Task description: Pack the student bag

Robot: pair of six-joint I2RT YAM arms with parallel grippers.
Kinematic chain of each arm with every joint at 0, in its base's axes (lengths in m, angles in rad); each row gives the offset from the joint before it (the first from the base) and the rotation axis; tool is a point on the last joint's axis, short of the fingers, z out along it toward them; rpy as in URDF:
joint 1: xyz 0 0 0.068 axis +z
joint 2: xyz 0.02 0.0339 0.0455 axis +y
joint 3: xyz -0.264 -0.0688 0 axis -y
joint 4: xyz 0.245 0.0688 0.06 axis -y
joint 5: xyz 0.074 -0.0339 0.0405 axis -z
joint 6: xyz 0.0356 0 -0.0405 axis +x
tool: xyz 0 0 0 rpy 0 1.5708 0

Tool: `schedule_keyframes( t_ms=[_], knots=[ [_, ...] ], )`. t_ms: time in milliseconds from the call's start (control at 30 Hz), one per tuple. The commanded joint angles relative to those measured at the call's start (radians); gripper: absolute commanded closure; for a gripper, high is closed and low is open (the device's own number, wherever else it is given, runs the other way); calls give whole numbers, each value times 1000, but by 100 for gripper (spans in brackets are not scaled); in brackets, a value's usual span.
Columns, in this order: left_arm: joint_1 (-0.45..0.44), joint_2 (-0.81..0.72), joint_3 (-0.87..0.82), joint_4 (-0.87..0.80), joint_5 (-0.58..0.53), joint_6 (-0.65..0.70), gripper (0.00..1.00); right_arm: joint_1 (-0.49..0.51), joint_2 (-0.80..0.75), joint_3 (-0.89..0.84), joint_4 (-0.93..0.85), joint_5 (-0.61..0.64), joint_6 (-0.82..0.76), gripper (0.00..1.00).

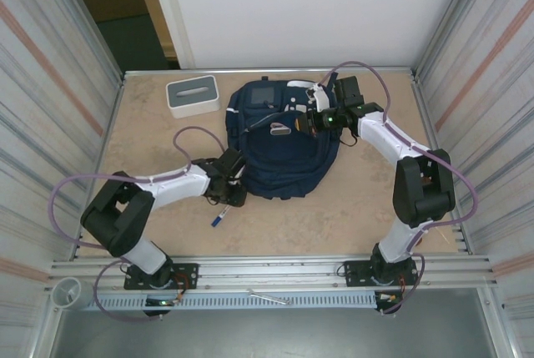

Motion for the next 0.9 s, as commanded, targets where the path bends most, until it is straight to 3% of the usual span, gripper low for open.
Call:
schedule_keyframes(
  t_ms=[0,233,400,733,867],
  knots=[
    [-25,-39,-41,-40,8,2,46,10,-49,2,-9,10,10,100],
    [-38,-72,-83,-77,-41,-56,38,25,-45,4,-19,24,7,100],
    [-40,-136,-127,-113,-76,-108,39,32,-47,4,-20,33,7,100],
    [-46,-107,-154,-67,-78,-100,68,47,-27,14,-29,43,7,100],
    [-80,-187,-150,-20,-158,-59,81,46,-36,37,-82,63,-21,100]
  ],
)
